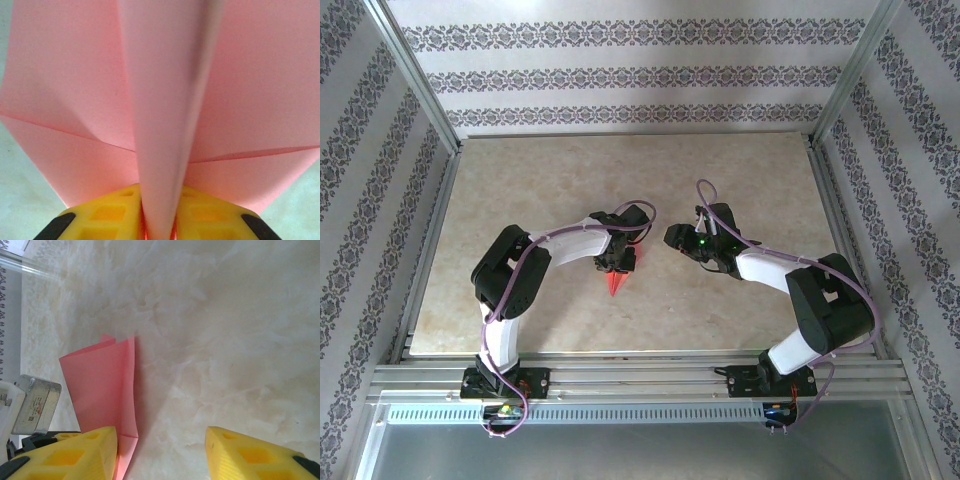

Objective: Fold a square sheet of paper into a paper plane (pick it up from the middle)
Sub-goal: Move the paper plane to the center of the table.

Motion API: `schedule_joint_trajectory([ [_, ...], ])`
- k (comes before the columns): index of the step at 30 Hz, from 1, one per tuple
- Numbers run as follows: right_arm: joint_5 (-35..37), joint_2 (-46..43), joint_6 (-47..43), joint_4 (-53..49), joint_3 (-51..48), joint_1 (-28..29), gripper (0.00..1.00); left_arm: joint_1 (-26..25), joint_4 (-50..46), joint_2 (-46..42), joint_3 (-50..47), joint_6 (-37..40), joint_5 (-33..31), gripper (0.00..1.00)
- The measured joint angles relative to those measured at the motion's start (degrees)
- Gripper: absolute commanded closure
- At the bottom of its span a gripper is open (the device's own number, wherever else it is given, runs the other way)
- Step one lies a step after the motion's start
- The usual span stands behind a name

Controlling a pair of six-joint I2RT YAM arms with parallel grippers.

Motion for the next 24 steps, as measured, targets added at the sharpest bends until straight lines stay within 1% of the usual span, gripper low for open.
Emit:
schedule_joint_trajectory([
  [12, 0.04, 0.0, 0.0, 0.0, 0.0, -0.02, 0.5, 0.11, -0.98, -1.2, 0.07, -0.13, -2.1, 0.92],
  [13, 0.2, -0.09, 0.0, -0.04, -0.02, -0.02, 0.49, 0.15, -1.03, -1.73, 0.07, -0.09, -2.4, 0.92],
  [16, 0.76, -1.27, -0.26, -0.39, -0.63, -0.07, 0.39, 1.18, -1.11, -3.45, 0.55, 0.28, -2.54, 0.93],
  [18, 1.84, -3.21, -1.14, -1.36, -1.22, -0.42, 0.29, 2.56, -1.03, -3.45, 2.27, 0.74, -2.45, 0.93],
  [22, 5.31, -7.96, -4.11, -3.96, -1.38, -1.14, 0.12, 5.57, -0.94, -1.49, 7.78, 1.88, -2.34, 0.94],
  [24, 7.37, -10.29, -6.01, -5.53, -1.38, -1.51, 0.07, 6.71, -0.92, 0.44, 10.93, 2.47, -2.34, 0.94],
])
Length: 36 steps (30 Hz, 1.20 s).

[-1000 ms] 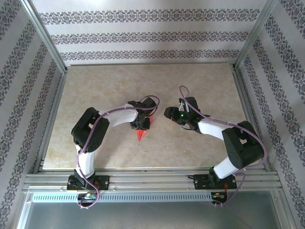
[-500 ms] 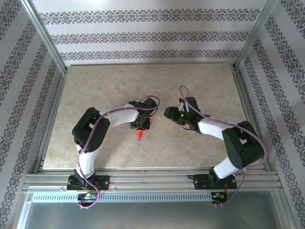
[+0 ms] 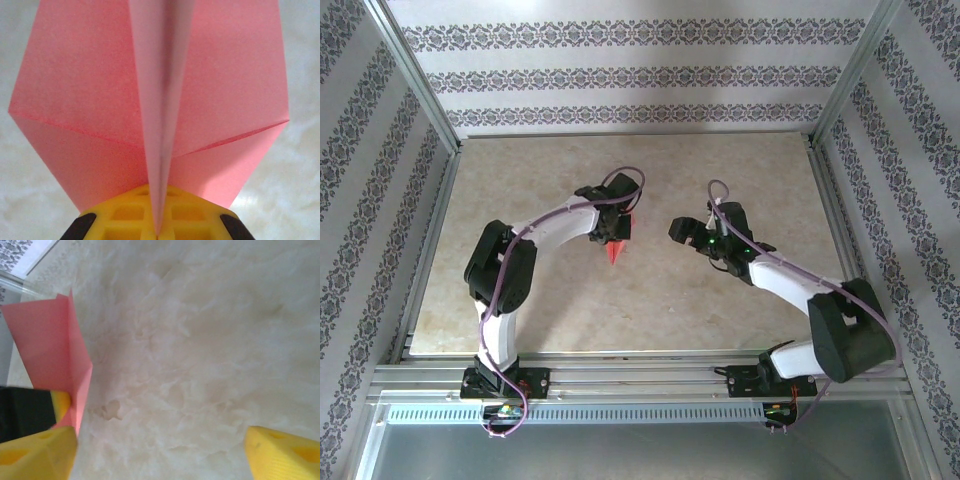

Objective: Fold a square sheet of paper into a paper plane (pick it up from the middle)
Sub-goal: Move the paper plane to the center of the table.

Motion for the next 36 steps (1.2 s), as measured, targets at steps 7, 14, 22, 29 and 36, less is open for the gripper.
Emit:
schedule_joint_trajectory([
  [7, 4.28, -3.76, -5.14, -3.93, 0.11, -1.51, 0.03, 2.45, -0.39, 8.46, 9.33, 1.6, -0.15, 0.94],
  [14, 4.83, -3.74, -5.97, -5.18, 0.11, -1.51, 0.03, 3.28, -2.23, 15.32, 18.23, 2.25, -0.09, 0.92],
  [22, 4.81, -3.74, -5.95, -5.18, 0.11, -1.51, 0.03, 3.54, -4.72, 20.9, 24.85, 2.32, 1.11, 0.87],
  [29, 4.61, -3.74, -5.92, -5.16, 0.11, -1.88, 0.03, 3.54, -6.4, 22.36, 25.49, 1.86, 1.05, 0.75],
  [36, 4.17, -3.74, -5.9, -5.16, 0.09, -1.88, 0.03, 3.54, -7.65, 22.8, 26.25, 0.57, -0.44, 0.67],
])
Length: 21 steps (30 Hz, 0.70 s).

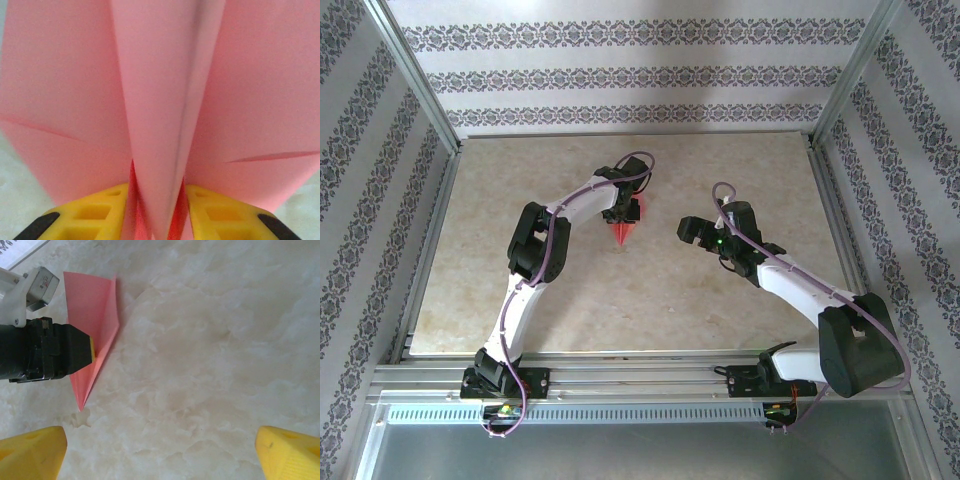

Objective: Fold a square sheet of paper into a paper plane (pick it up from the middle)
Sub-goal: Move the paper plane to the center of the table.

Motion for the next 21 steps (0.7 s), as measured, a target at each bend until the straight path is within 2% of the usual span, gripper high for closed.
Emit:
schedule_joint_trajectory([
  [12, -0.04, 0.02, 0.15, 0.0, 0.0, 0.0, 0.03, -0.07, -0.37, 0.55, 0.87, -1.77, -0.2, 0.68],
  [18, -0.04, 0.02, 0.37, 0.02, 0.0, -0.76, 0.03, -0.07, -1.01, 0.37, 1.22, -2.29, -0.13, 0.56],
  [21, -0.07, 0.02, 0.39, 0.02, 0.0, -1.11, 0.03, -0.07, -1.09, -0.79, 1.2, -2.71, 0.07, 0.54],
])
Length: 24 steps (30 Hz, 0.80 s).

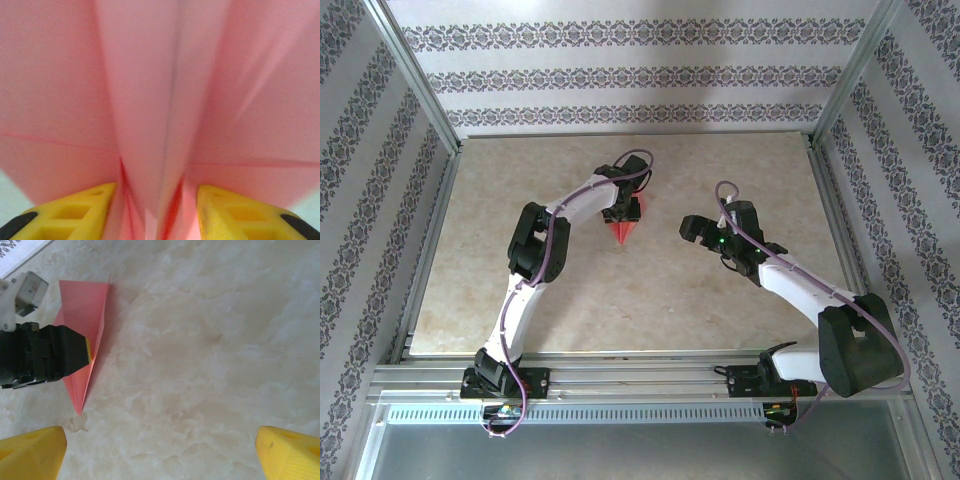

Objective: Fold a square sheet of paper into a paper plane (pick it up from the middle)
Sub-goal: Move the paper plane to the center of the table, then reset both arms

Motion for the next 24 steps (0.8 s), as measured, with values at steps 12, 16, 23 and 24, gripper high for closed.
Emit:
schedule_joint_trajectory([
  [12, 0.11, -0.24, 0.11, -0.13, 0.02, -0.09, 0.02, 0.0, 0.09, -9.4, -0.87, -0.52, -0.24, 0.46],
  [16, 0.87, -1.53, -0.79, -1.62, 1.22, -1.14, 0.02, 0.07, 0.9, -13.7, -4.2, -0.26, -1.57, 0.38],
  [23, 7.43, -7.02, -7.89, -3.45, 7.15, -3.02, 0.02, 3.1, 10.99, -35.71, -24.26, 1.68, -8.04, 0.09],
  [24, 9.31, -8.0, -9.2, -3.45, 7.65, -3.15, 0.02, 4.07, 12.92, -39.65, -28.04, 2.12, -9.55, 0.05],
])
